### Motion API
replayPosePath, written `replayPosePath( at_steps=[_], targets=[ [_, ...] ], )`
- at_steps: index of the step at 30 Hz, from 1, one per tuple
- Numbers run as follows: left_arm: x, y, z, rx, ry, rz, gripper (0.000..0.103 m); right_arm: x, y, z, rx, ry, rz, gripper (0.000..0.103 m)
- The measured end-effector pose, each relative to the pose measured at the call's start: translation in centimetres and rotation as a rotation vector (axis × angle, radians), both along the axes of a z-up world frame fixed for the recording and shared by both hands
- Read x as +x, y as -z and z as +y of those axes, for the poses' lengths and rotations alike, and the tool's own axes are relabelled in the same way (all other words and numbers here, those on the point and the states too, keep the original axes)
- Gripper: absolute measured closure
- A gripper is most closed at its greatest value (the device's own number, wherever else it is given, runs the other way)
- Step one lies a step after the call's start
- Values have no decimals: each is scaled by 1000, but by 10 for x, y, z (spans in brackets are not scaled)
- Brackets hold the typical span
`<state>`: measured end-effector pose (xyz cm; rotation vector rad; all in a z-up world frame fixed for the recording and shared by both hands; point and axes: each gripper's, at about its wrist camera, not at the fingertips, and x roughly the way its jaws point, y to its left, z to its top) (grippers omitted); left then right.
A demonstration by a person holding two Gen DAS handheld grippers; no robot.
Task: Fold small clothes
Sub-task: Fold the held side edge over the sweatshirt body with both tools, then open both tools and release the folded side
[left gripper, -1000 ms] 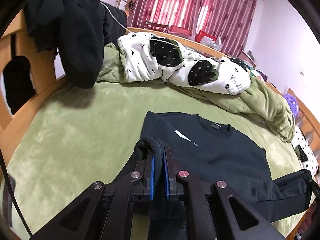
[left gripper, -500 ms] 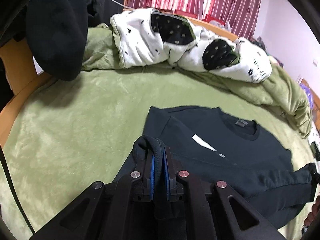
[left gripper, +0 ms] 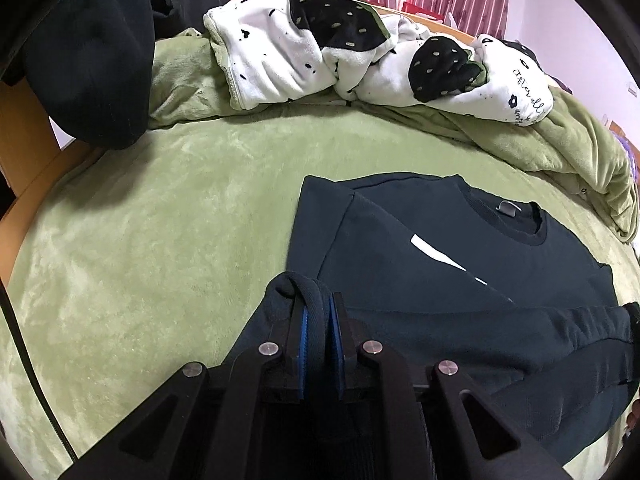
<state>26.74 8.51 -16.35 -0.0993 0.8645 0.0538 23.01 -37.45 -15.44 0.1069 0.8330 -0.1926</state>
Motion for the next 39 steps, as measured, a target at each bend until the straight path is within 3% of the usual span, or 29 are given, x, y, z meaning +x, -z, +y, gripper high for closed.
replayPosePath(
  at_steps=[1, 4, 5, 6, 9, 12, 15, 19, 22, 24, 27, 34, 39],
  targets=[
    [0, 1, -1, 9, 2, 10, 89, 0, -2, 1, 2, 5, 1, 91],
    [-1, 1, -6, 45, 12, 28, 87, -5, -14, 5, -29, 1, -12, 73],
    [-2, -1, -6, 46, 10, 25, 86, -6, -16, 6, -47, 2, -18, 59],
    [-3, -3, -5, 37, 5, 28, 83, -10, -21, 8, -80, 5, -32, 51],
    [-6, -6, -3, 1, 4, 51, 72, -19, -33, 14, -131, 2, -61, 51],
    [-14, -11, -5, -1, 10, 48, 68, -27, -45, 16, -124, -5, -71, 51],
    [-24, -19, -7, 5, 7, 40, 68, -39, -59, 17, -91, -30, -97, 51],
    [-43, -32, -4, -53, -4, 28, 67, -61, -74, 20, 22, -58, -134, 51],
    [-59, -40, -3, -72, -10, 11, 67, -74, -76, 25, 54, -74, -141, 56],
    [-71, -43, -3, -63, -7, 2, 67, -82, -76, 33, 34, -83, -140, 66],
    [-86, -46, -4, -59, -5, -4, 67, -93, -75, 40, 41, -100, -133, 72],
    [-109, -48, -5, -31, 7, -23, 67, -117, -69, 52, 28, -128, -126, 72],
    [-127, -30, 4, -86, 1, -6, 64, -127, -56, 57, 42, -134, -95, 72]
  ],
)
